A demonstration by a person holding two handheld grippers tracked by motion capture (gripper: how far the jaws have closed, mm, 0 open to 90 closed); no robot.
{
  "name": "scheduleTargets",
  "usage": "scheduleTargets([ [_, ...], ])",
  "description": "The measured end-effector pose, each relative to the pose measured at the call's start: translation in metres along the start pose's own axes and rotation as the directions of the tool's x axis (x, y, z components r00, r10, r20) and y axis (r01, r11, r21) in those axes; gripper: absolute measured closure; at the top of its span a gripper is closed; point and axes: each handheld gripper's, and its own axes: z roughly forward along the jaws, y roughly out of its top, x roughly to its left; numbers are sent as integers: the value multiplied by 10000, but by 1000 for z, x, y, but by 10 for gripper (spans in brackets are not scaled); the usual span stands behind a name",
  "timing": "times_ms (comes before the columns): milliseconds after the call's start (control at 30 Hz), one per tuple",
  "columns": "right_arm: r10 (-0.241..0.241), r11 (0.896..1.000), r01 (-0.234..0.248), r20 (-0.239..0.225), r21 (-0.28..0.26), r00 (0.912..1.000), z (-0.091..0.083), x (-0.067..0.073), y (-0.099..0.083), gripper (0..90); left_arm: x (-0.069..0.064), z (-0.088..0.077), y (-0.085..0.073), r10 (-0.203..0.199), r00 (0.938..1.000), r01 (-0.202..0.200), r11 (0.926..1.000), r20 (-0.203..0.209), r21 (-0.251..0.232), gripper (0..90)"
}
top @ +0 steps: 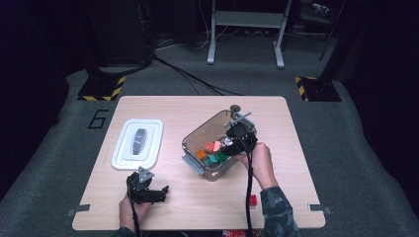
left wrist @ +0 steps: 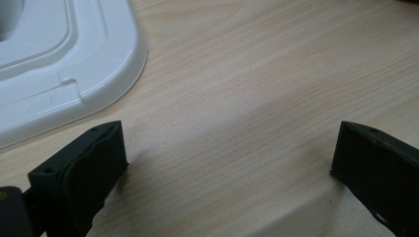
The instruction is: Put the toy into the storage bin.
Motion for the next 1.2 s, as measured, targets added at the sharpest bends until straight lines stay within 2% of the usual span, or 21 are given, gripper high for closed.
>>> scheduleTargets([
  [133,8,9991,-8,5,-420,10000,-11,0,-4,241,0,0,0,30,10000,-30,10000,5,25,4],
  [167,8,9991,-8,5,-420,10000,-11,0,-4,241,0,0,0,30,10000,-30,10000,5,25,4],
  [200,89,9983,-88,5,-568,10000,-17,0,-8,194,0,0,0,10,10000,-10,10000,-9,6,4],
  [233,89,9983,-88,5,-568,10000,-17,0,-8,194,0,0,0,10,10000,-10,10000,-9,6,4],
  [267,65,9967,-58,74,-814,10000,-24,-1,-15,157,0,0,0,53,10000,-53,10000,-24,24,4],
  [400,201,9952,-190,104,-958,9997,-29,-3,-25,139,0,0,0,53,10000,-53,10000,-22,34,4],
  [433,302,9938,-282,168,-1075,9994,-34,-5,-38,127,0,0,0,40,10000,-40,10000,-34,14,4],
  [533,486,9924,-459,209,-1139,9986,-36,-5,-47,118,0,0,0,28,10000,-28,10000,-36,1,4],
  [600,707,9912,-673,258,-1139,9972,-37,-7,-60,105,0,0,0,20,10000,-20,10000,-39,-6,4],
  [733,1090,9880,-1052,272,-1134,9937,-34,-8,-88,85,0,0,0,36,10000,-36,10000,-44,3,4],
  [767,1090,9880,-1052,272,-1134,9937,-34,-8,-88,85,0,0,0,36,10000,-36,10000,-44,3,4],
  [800,1234,9879,-1199,304,-979,9919,-29,-8,-99,69,0,0,0,32,10000,-32,10000,-38,10,4],
  [933,1475,9847,-1436,331,-991,9885,-22,-8,-111,47,0,0,0,34,10000,-34,10000,-48,-1,4],
  [1033,1885,9781,-1832,474,-991,9809,-11,-3,-130,26,0,0,0,27,10000,-27,10000,-49,-8,4],
  [1200,2102,9761,-2072,444,-651,9766,1,0,-146,0,0,0,0,36,10000,-36,10000,-49,-3,4],
])
